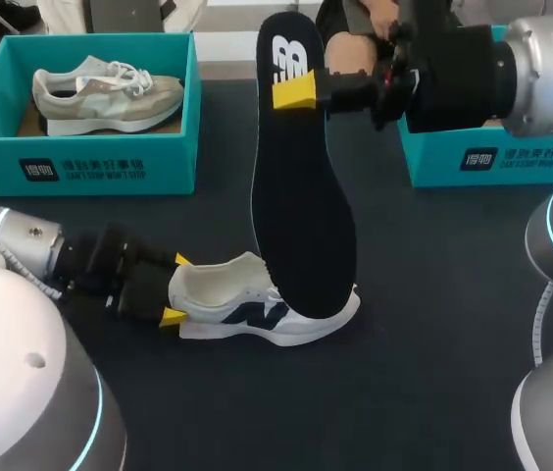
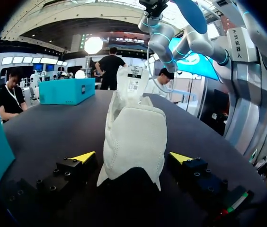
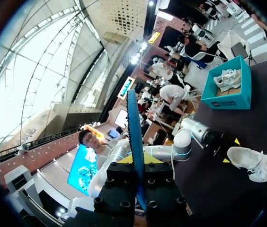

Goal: Take the shoe out of the shoebox, open the shoe tongue, remove and reinsert the insole, then place the shoe into the shoebox

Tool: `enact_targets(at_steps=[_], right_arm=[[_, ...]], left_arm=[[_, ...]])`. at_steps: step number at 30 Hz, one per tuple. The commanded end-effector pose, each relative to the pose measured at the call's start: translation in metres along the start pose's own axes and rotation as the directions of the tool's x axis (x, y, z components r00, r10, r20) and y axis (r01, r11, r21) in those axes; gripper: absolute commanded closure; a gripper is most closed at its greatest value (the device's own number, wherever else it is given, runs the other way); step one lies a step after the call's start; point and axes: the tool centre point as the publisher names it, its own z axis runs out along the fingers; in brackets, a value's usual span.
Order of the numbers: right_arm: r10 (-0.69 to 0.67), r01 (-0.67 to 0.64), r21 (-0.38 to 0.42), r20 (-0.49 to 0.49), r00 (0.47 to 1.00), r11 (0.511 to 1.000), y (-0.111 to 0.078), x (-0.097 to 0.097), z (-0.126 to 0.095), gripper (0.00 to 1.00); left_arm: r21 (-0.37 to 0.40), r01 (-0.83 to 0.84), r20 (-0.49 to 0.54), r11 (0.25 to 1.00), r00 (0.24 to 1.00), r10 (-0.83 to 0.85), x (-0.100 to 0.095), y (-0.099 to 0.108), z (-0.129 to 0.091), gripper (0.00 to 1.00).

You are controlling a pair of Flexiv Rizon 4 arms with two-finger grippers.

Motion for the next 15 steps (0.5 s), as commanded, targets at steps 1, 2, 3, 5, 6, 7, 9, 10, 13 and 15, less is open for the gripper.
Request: enact_targets(at_steps=[1,2,3,5,6,7,9,10,13,15], right_arm=[[0.001,-0.001,-0.001,0.000,1.000,1.000,-0.0001,-0.0004,0.0032,1.00],[0.001,-0.001,-0.001,0.000,1.000,1.000,-0.0001,-0.0004,0.0032,1.00],[0.001,-0.001,-0.001,0.000,1.000,1.000,-0.0001,-0.0004,0.0032,1.00],[0.001,-0.001,-0.001,0.000,1.000,1.000,-0.0001,-0.0004,0.0032,1.00],[0.001,-0.001,-0.001,0.000,1.000,1.000,-0.0001,-0.0004,0.0032,1.00],[0.001,-0.001,-0.001,0.000,1.000,1.000,-0.0001,-0.0004,0.0032,1.00],[0.001,-0.001,-0.001,0.000,1.000,1.000,-0.0001,-0.0004,0.0032,1.00],[0.001,-0.001,-0.001,0.000,1.000,1.000,-0.0001,-0.0004,0.0032,1.00],[0.001,-0.001,-0.001,0.000,1.000,1.000,-0.0001,-0.0004,0.0032,1.00],[0.001,-0.001,-0.001,0.000,1.000,1.000,-0.0001,-0.0004,0.0032,1.00]], left_arm=[[-0.108,0.012,0.031,0.994,0.999,-0.009,0.0034,-0.0121,-0.0041,0.00],[-0.108,0.012,0.031,0.994,0.999,-0.009,0.0034,-0.0121,-0.0041,0.00],[-0.108,0.012,0.031,0.994,0.999,-0.009,0.0034,-0.0121,-0.0041,0.00],[-0.108,0.012,0.031,0.994,0.999,-0.009,0.0034,-0.0121,-0.0041,0.00],[-0.108,0.012,0.031,0.994,0.999,-0.009,0.0034,-0.0121,-0.0041,0.00],[-0.108,0.012,0.031,0.994,0.999,-0.009,0.0034,-0.0121,-0.0041,0.00],[-0.108,0.012,0.031,0.994,0.999,-0.009,0.0034,-0.0121,-0.0041,0.00],[-0.108,0.012,0.031,0.994,0.999,-0.009,0.0034,-0.0121,-0.0041,0.00],[-0.108,0.012,0.031,0.994,0.999,-0.009,0.0034,-0.0121,-0.0041,0.00],[-0.129,0.003,0.032,0.992,0.999,0.001,0.0037,-0.0182,-0.0070,0.00]])
